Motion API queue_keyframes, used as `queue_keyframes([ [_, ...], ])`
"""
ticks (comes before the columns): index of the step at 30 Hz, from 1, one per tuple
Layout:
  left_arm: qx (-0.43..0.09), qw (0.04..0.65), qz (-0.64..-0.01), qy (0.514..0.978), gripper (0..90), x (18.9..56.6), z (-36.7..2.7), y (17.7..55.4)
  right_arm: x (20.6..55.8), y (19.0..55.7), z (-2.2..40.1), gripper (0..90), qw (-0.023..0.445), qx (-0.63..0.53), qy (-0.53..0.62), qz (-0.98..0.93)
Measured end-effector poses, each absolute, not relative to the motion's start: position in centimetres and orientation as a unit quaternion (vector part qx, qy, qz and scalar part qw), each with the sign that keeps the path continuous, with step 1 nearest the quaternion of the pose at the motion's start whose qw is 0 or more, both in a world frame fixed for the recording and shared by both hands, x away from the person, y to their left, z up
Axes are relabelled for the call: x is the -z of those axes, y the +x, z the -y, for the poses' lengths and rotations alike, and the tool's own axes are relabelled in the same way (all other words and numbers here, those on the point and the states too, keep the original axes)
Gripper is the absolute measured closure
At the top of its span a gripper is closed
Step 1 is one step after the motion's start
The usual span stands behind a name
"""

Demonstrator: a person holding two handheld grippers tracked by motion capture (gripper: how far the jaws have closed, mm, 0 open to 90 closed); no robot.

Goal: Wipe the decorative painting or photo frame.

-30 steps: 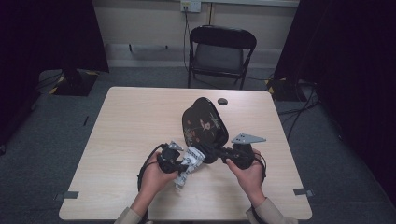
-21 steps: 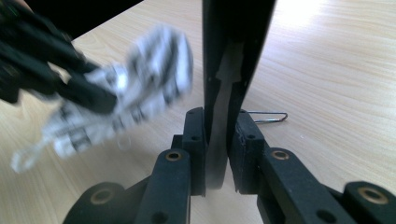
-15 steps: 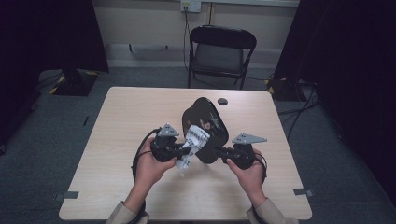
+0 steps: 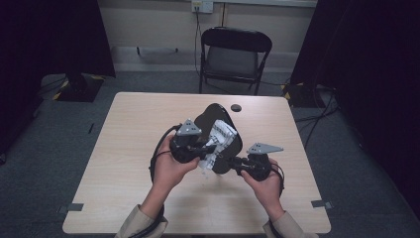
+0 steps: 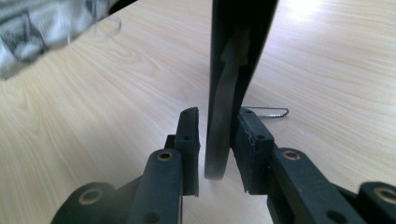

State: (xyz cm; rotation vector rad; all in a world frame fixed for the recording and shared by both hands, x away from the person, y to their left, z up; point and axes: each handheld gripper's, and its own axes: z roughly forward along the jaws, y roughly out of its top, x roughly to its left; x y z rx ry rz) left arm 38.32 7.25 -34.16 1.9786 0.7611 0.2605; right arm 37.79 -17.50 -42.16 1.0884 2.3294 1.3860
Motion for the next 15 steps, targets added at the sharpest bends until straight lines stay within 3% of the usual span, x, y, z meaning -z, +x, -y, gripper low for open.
queue_keyframes([
  [15, -0.088, 0.441, -0.312, 0.837, 75.0, 37.2, -6.7, 38.5, 41.5, 37.0, 18.2, 77.7, 0.118, -0.481, 0.371, -0.786],
])
